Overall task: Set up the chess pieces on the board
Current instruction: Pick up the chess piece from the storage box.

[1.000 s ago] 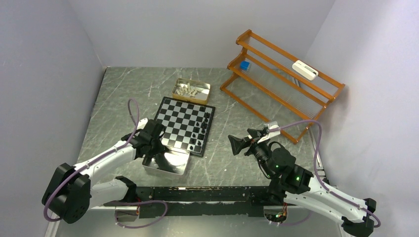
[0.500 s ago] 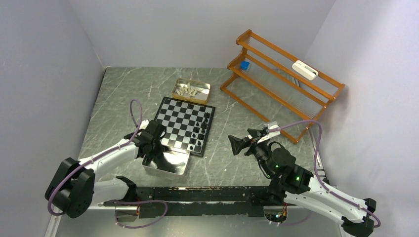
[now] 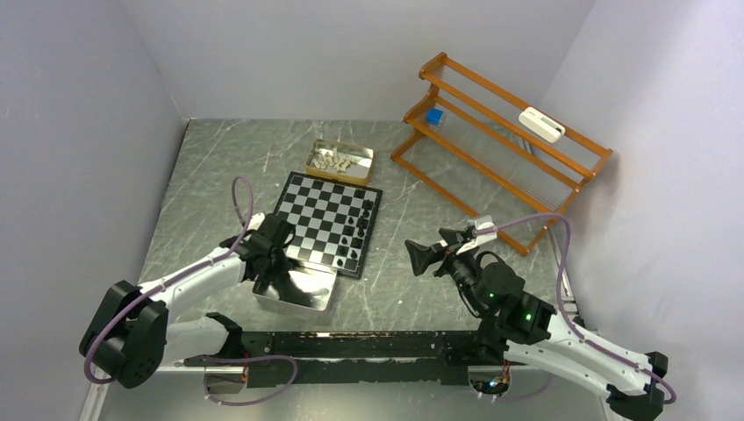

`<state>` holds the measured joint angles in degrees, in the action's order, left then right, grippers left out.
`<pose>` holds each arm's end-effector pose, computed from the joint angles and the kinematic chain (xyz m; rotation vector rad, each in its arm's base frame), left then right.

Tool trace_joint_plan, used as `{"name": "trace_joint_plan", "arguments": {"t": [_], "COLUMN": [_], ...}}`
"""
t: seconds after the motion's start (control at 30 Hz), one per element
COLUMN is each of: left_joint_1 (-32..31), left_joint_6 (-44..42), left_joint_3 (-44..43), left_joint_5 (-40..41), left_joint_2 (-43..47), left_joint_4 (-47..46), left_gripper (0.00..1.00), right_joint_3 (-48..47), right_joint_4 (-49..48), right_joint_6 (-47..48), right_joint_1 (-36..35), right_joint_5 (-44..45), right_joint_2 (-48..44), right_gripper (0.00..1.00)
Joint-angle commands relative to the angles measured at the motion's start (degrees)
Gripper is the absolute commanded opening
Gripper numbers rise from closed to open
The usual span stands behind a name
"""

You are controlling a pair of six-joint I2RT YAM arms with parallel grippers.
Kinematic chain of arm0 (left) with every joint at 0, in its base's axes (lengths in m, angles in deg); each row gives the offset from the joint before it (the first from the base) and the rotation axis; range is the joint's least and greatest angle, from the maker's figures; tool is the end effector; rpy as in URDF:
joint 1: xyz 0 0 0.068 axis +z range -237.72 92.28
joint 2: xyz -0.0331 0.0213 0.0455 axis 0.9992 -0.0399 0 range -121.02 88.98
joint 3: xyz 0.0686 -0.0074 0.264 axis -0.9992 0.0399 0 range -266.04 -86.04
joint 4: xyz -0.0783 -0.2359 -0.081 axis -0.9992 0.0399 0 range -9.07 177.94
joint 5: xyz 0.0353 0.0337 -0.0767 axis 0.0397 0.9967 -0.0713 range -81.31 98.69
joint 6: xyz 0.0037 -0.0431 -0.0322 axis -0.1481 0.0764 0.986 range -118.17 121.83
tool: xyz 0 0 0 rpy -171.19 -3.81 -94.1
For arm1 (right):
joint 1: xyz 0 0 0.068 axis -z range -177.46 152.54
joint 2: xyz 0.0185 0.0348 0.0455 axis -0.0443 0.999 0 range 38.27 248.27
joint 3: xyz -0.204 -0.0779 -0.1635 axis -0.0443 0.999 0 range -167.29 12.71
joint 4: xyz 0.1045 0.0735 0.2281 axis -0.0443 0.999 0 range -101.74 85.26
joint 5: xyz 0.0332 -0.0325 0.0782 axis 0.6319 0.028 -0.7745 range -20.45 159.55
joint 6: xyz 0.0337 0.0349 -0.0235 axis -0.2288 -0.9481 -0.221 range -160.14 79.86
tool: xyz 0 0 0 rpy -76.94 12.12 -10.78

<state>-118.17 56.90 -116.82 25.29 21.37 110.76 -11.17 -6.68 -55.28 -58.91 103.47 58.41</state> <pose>0.1726 -0.0897 0.1595 -0.6424 2.5703 -0.0877 0.0730 0.0927 0.2779 -0.1851 1.6085 0.5683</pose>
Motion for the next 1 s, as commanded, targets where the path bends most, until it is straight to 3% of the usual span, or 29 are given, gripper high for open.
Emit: {"name": "trace_joint_plan", "arguments": {"t": [0.0, 0.17, 0.6, 0.97], "left_joint_1": [0.4, 0.4, 0.4, 0.4], "left_joint_6": [-0.7, -0.8, -1.3, -0.6], "left_joint_3": [1.1, 1.3, 1.3, 0.6], "left_joint_5": [1.1, 0.2, -1.1, -5.2], "left_joint_2": [0.3, -0.9, 0.8, 6.5], "left_joint_4": [0.2, -0.7, 0.0, 3.1], "left_gripper": [0.34, 0.34, 0.18, 0.18], "right_joint_3": [-1.5, -0.9, -1.3, -3.3], "right_joint_4": [-0.3, -0.7, -0.9, -1.9], "right_joint_6": [-0.1, -0.6, -2.4, -8.8], "right_joint_1": [0.2, 0.2, 0.2, 0.2], "right_joint_5": [0.3, -0.1, -0.1, -5.1], "right_joint_2": [-0.2, -0.6, 0.3, 5.5], "right_gripper": [1.0, 1.0, 1.0, 0.99]}}
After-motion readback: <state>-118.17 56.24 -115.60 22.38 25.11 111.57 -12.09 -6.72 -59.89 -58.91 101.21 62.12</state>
